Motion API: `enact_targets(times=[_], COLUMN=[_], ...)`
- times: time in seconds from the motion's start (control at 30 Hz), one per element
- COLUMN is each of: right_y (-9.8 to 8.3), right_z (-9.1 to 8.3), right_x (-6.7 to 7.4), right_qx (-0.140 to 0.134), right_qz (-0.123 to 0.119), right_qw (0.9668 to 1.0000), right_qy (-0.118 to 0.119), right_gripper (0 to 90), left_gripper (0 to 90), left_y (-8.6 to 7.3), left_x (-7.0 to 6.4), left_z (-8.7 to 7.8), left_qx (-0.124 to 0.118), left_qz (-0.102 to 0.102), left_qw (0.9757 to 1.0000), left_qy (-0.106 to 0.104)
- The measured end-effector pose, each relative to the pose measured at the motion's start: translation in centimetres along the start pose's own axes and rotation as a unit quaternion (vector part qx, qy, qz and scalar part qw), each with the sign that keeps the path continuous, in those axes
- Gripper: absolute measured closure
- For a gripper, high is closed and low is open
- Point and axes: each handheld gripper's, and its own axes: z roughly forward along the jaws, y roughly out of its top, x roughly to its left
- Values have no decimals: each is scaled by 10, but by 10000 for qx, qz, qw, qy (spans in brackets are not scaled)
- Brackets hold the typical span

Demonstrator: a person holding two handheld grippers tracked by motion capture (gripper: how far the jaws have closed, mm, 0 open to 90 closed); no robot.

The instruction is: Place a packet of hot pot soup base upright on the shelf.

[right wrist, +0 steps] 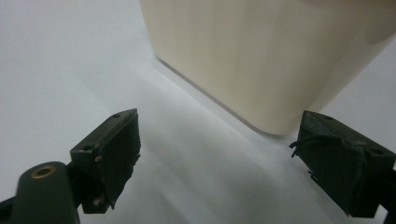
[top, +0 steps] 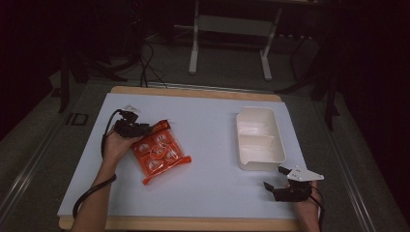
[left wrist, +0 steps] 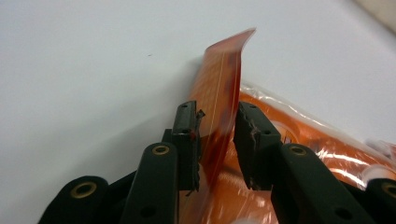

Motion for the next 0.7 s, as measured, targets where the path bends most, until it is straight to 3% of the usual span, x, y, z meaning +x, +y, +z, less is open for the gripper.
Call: enact_targets(times=[0.03, 0.17, 0.27, 0.43, 0.7], right_y=[0, 0, 0, 0, 0], right_z=[0, 0, 0, 0, 0], right_x=[0, 0, 0, 0, 0], right_qx=[0, -2, 1, 4, 12], right_qz=[0, 0, -5, -18, -33], right_qw=[10000, 10000, 10000, 10000, 10000], right_qy=[0, 20, 42, 42, 51], right_gripper=[136, 137, 137, 137, 138], left_gripper=[709, 709, 701, 661, 661], left_y=[0, 10, 14, 19, 27], left_x=[0, -6, -4, -7, -16], left_z=[0, 11, 11, 13, 28], left_qx=[0, 298, 396, 539, 666], left_qz=[0, 57, 14, 75, 97], left_qw=[10000, 9988, 9978, 9961, 9950], left_qy=[0, 383, 537, 700, 740])
